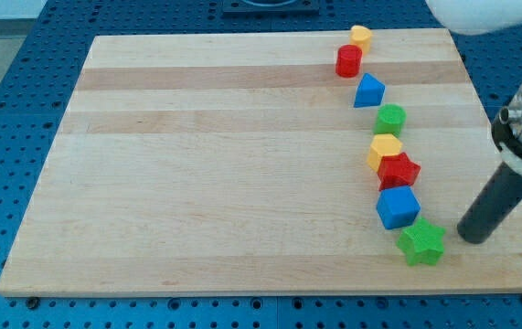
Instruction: Move your arm to the top right
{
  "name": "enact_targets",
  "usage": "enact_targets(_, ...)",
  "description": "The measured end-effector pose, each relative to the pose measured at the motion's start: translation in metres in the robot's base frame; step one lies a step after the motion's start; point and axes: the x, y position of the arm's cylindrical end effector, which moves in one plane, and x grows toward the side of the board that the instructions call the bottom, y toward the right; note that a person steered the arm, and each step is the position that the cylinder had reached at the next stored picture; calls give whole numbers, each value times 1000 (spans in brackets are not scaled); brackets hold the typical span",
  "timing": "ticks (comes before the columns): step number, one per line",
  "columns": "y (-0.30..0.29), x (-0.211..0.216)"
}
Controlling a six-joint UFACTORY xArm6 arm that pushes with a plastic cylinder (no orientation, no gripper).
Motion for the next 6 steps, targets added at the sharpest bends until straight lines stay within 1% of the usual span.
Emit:
enact_targets(1,13,-32)
enact_targets(2,28,-77)
enact_targets(4,67,-179)
enact_targets(6,78,-296)
